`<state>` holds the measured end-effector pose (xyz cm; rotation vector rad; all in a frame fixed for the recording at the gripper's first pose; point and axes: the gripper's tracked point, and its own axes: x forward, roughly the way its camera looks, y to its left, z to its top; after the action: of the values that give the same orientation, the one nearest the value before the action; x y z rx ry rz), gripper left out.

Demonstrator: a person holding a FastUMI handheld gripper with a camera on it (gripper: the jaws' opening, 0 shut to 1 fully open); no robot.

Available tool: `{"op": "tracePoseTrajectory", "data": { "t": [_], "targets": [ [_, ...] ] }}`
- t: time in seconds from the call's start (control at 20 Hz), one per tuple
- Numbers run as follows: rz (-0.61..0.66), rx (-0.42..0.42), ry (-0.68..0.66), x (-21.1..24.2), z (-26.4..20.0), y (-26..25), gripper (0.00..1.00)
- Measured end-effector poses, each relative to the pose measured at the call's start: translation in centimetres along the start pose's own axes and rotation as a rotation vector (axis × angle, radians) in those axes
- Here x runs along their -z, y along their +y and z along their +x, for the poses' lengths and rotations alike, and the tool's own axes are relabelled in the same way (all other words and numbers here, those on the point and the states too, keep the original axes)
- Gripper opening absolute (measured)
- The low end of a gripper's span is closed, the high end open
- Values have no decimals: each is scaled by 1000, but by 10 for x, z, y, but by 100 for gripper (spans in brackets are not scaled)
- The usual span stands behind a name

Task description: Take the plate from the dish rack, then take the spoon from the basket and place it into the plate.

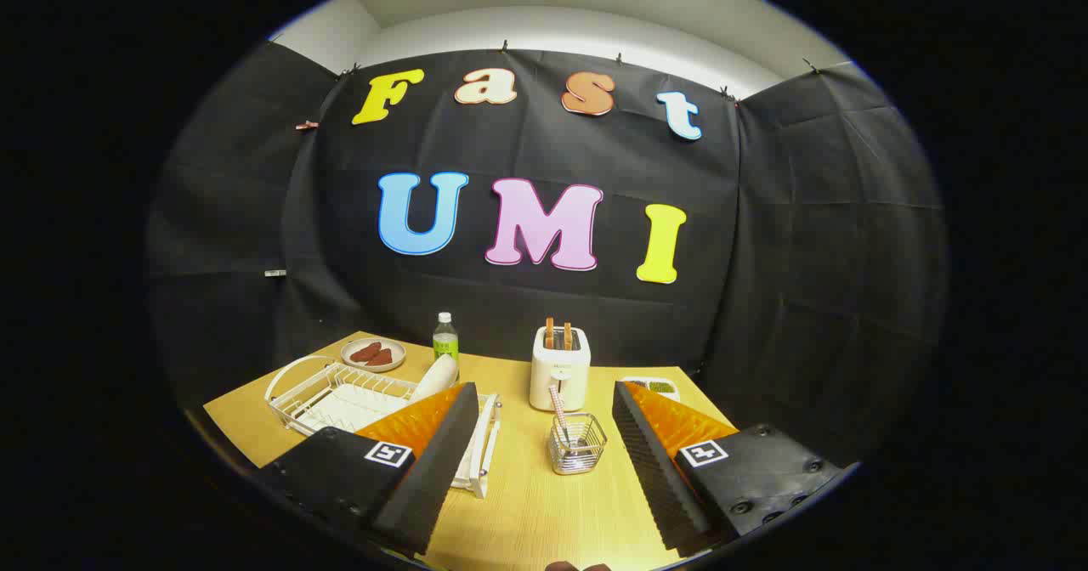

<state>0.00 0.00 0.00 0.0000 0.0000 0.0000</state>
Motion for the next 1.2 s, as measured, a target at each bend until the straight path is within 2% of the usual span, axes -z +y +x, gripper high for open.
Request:
{"op": "tracePoseTrajectory", "data": {
  "t": [0.55,1.2],
  "targets": [
    [20,50,-21,-6,-6,4,98],
    [37,8,44,9,16,16,98]
  ]
}}
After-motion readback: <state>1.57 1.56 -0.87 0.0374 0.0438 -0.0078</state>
